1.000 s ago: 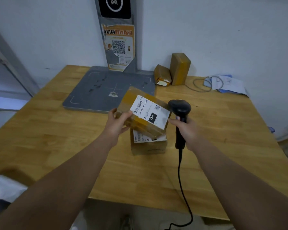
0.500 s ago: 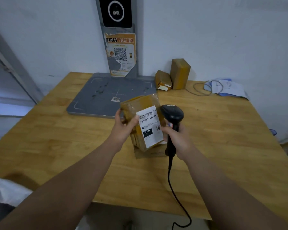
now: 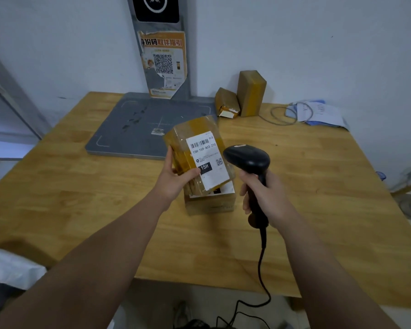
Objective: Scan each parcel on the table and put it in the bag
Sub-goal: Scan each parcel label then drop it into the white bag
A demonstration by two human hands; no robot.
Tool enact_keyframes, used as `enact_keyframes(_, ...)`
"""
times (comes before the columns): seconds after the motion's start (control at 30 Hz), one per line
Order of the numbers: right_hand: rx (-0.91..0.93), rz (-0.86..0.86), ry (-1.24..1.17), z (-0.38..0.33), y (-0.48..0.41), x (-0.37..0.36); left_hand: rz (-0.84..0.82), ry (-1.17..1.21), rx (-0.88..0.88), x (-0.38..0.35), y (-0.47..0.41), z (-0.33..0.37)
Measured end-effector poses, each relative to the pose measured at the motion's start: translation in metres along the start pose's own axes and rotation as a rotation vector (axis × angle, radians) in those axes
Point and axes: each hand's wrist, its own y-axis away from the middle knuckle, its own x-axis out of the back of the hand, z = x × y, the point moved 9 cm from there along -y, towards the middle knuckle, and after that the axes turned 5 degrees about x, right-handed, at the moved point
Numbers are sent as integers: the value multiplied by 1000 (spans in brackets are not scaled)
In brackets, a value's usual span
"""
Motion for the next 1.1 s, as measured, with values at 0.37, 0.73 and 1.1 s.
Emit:
enact_keyframes(0.37,4,153,156,-6,-12,-13,0,18,-5,-3,8,-2)
enact_keyframes(0.73,22,201,278,-10,-6,-3,-6,-13,-19,-6,14,2)
enact_keyframes(1.1,34,216,250,-3,-3,8,3,0,-31,-8,16,4)
